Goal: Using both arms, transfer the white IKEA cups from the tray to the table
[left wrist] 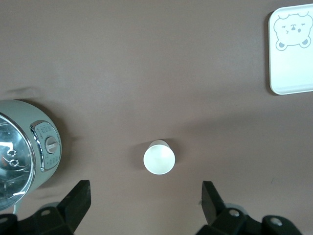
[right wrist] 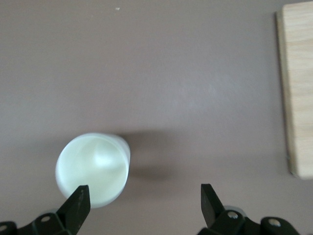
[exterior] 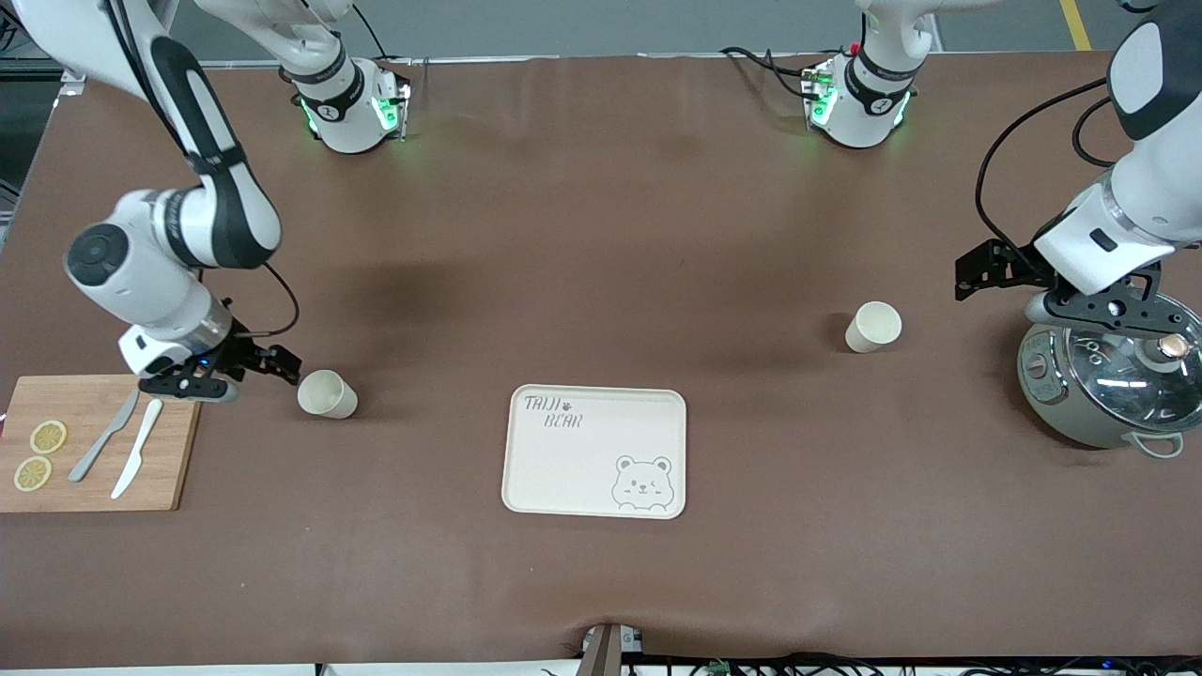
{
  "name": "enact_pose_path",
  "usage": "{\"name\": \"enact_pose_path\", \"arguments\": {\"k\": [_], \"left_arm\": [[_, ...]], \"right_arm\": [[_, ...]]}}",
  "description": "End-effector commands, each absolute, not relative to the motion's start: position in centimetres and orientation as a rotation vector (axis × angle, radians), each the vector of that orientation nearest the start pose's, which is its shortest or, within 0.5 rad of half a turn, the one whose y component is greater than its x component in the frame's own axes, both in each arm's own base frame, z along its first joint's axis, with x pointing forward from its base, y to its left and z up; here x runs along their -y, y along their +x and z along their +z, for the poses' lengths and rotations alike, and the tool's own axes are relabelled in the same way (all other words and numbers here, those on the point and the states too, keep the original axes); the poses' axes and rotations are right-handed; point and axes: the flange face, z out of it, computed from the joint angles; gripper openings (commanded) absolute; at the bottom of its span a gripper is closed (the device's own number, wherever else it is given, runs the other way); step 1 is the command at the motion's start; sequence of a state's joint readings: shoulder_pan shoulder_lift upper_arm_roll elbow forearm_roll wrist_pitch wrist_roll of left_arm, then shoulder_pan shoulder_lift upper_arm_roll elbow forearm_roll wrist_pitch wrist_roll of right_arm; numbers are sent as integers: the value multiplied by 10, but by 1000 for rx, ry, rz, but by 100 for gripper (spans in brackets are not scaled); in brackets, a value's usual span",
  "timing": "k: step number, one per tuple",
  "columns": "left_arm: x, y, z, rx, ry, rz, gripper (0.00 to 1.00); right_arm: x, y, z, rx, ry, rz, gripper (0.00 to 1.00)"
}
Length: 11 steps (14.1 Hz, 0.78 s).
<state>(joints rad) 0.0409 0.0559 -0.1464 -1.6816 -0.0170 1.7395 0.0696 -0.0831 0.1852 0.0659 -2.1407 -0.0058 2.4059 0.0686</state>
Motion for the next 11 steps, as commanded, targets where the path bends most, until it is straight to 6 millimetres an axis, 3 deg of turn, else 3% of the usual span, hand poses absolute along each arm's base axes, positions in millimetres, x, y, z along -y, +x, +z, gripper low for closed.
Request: {"name": "enact_pose_path", "arguments": {"k": [1, 4, 7, 9, 11], "left_arm": [[58, 574, 557, -314, -3124, 16, 100], [61, 574, 557, -330, -3116, 23, 100], [57, 574, 557, -287, -3120, 23, 100], [55, 575, 557, -282, -3122, 23, 100], [57, 574, 557, -294, -3117, 25, 100]], "right_arm": [[1, 564, 398, -164, -3117, -35, 100], [-25, 565, 492, -127, -3136, 67, 100], [-19, 563, 590, -118, -3141, 94, 100], [-11, 558, 615, -84, -3166, 93, 100], [-7, 557, 617, -84, -3173, 88, 100]]}}
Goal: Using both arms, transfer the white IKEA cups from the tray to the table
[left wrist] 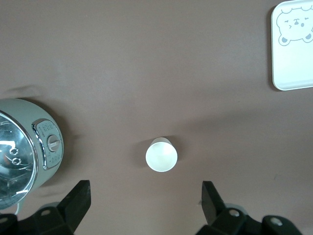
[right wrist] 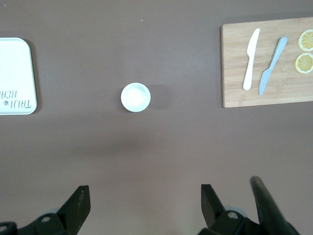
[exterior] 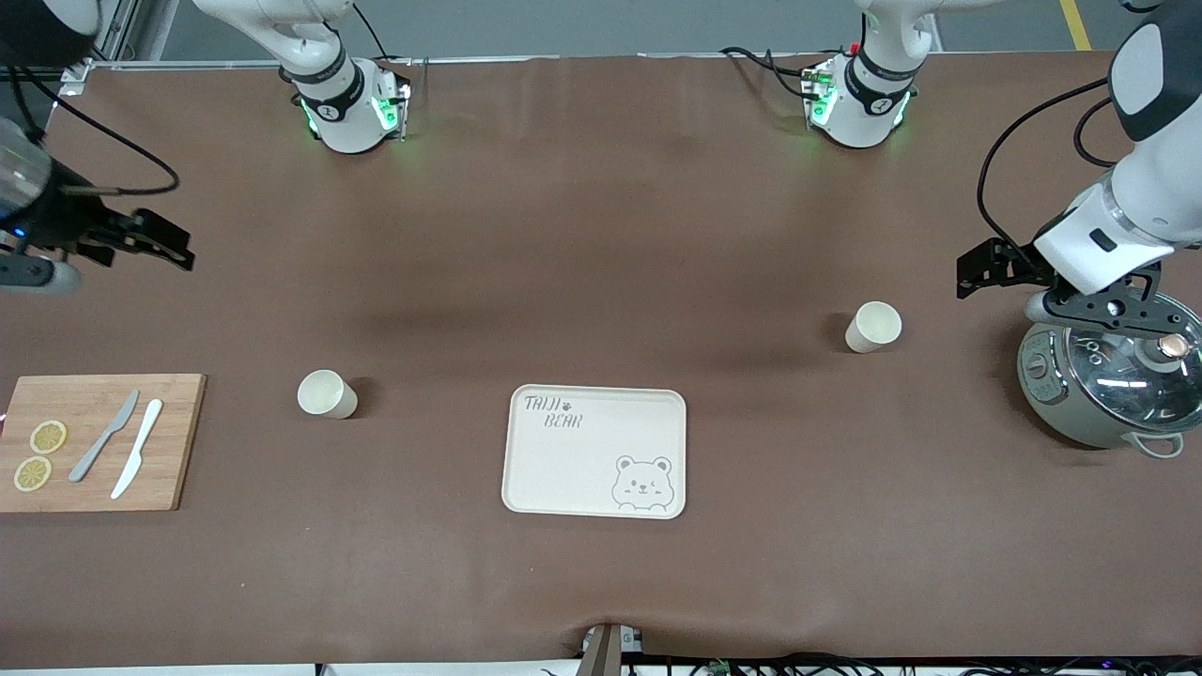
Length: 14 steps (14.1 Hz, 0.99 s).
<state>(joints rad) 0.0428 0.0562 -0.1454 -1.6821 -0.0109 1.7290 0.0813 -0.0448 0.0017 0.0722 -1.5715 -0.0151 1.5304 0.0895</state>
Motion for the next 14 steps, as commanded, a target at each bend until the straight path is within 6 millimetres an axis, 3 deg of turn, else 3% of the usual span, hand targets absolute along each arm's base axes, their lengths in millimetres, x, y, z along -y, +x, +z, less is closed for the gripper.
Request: {"name": "enact_pose_path", "arguments": {"k": [1, 14], "left_arm": [[57, 574, 557, -294, -3115, 25, 100], [61, 575, 555, -297, -3115, 30, 100]], "right_arm": [[-7, 557, 615, -83, -3189, 92, 100], [-14, 560, 608, -65, -3195, 103, 100]]}}
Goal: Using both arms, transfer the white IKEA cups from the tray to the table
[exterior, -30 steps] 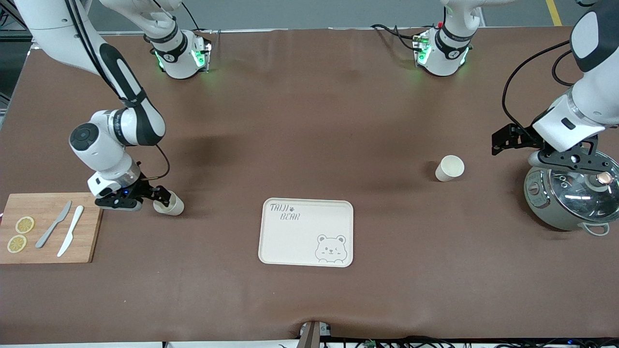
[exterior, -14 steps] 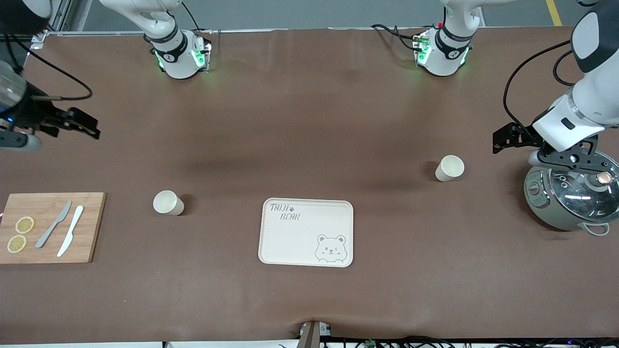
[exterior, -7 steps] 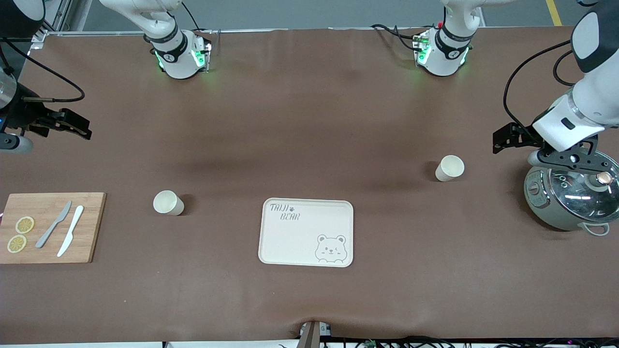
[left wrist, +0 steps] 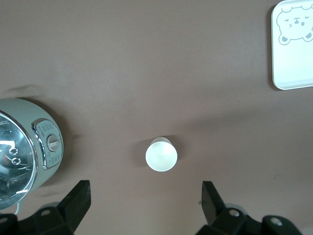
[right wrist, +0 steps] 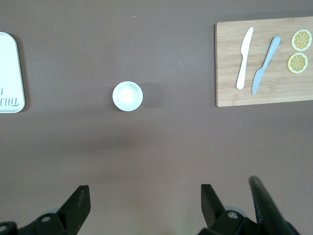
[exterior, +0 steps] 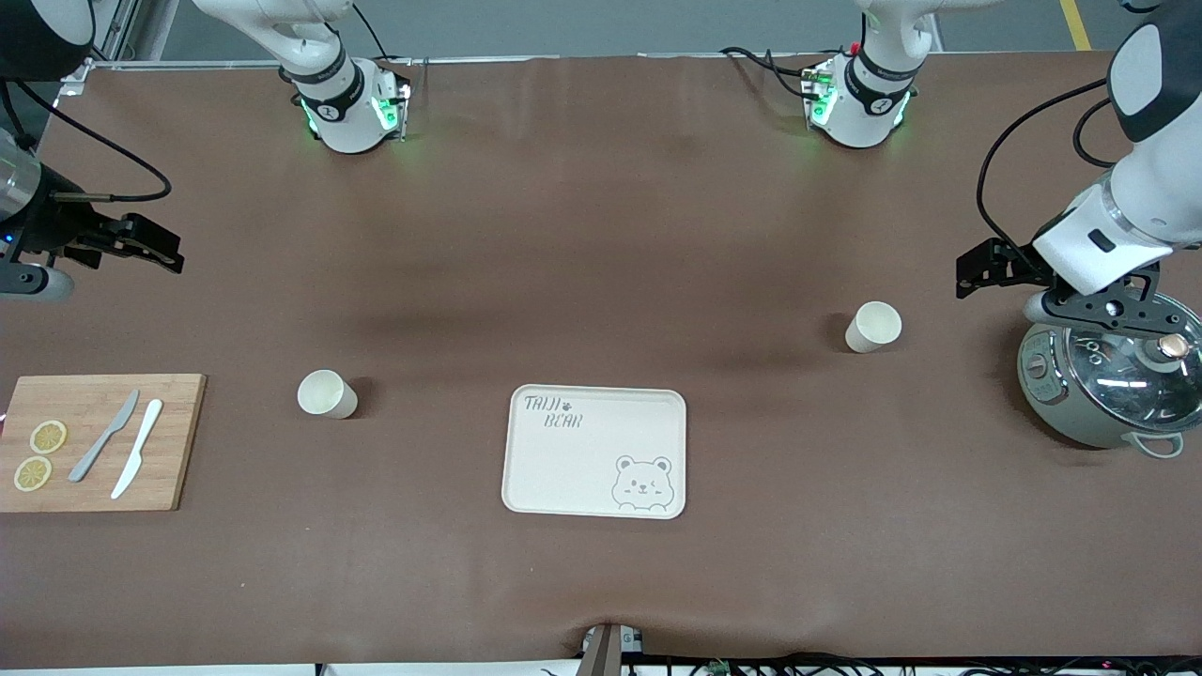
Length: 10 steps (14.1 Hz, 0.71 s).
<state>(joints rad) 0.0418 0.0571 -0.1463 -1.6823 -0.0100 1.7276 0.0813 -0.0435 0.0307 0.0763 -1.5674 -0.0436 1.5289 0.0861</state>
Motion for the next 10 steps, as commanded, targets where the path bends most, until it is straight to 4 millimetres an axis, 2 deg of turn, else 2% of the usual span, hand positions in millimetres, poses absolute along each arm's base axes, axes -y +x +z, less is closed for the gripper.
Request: {"name": "enact_pose_path", "arguments": {"k": [1, 10], "left_arm": [[61, 575, 555, -297, -3115, 30, 100], [62, 575, 554, -310, -3088, 31, 100]], "right_arm": [[-14, 560, 608, -65, -3195, 108, 100], [-14, 559, 607, -63, -3195, 120, 100]]}}
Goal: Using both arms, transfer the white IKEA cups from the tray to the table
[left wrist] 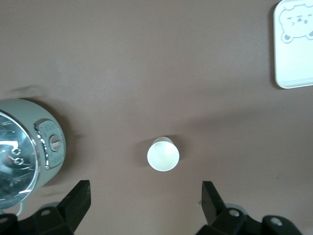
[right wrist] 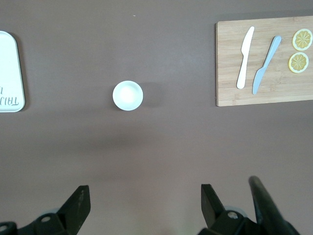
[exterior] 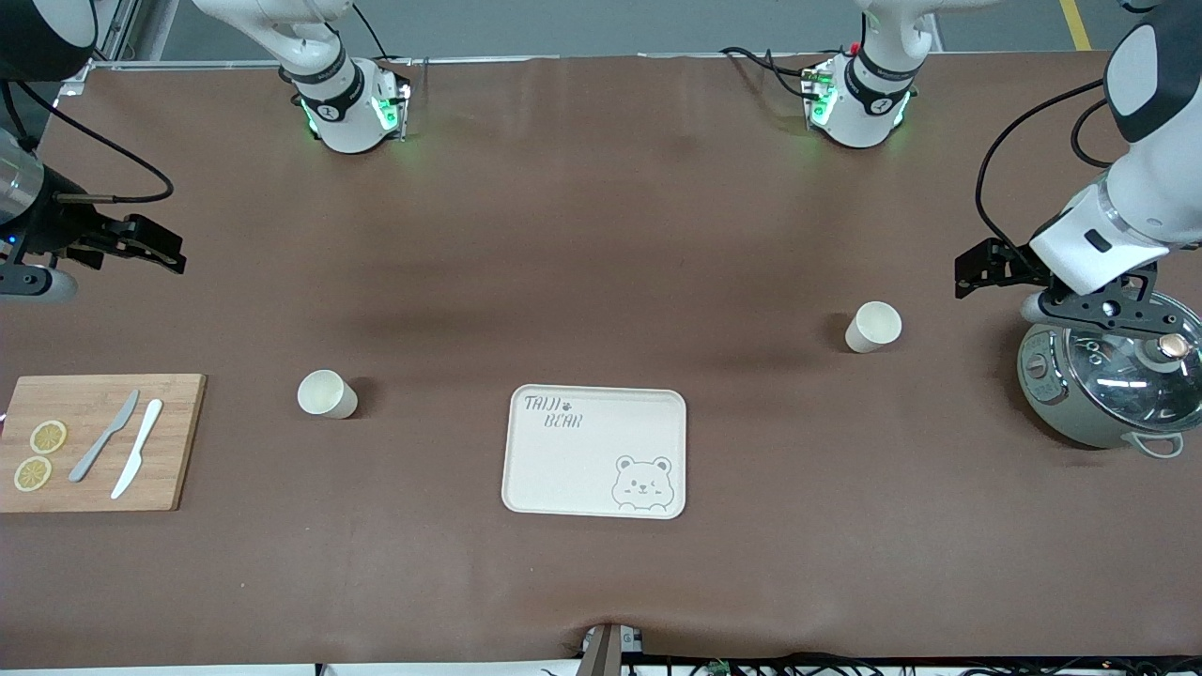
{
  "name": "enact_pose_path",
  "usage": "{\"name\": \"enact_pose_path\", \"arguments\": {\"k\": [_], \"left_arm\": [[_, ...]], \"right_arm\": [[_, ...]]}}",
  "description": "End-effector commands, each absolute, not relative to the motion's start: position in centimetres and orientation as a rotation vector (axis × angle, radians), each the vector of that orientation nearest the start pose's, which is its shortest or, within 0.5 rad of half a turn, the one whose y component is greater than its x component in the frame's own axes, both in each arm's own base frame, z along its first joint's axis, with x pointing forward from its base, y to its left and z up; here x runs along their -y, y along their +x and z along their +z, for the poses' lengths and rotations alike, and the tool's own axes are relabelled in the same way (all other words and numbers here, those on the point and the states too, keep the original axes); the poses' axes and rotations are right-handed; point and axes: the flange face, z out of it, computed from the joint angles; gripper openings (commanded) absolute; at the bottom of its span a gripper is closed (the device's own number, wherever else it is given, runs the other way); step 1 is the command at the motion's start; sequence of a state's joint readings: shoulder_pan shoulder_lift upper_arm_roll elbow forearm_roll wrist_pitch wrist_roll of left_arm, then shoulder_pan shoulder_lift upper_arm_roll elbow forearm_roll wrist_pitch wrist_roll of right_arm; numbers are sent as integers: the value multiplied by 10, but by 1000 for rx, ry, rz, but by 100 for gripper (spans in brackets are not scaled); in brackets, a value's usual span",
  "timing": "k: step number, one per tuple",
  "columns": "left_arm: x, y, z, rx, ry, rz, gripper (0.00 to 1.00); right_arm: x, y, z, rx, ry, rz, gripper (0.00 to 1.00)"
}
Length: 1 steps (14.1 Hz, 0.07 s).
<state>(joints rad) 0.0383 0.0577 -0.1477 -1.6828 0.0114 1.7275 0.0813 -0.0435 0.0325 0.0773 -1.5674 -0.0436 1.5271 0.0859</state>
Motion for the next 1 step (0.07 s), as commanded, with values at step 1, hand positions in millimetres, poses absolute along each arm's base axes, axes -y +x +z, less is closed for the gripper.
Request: {"name": "enact_pose_path", "arguments": {"k": [1], "left_arm": [[62, 575, 554, -312, -3088, 31, 100]], "right_arm": [[-14, 559, 607, -63, -3195, 120, 100]]}}
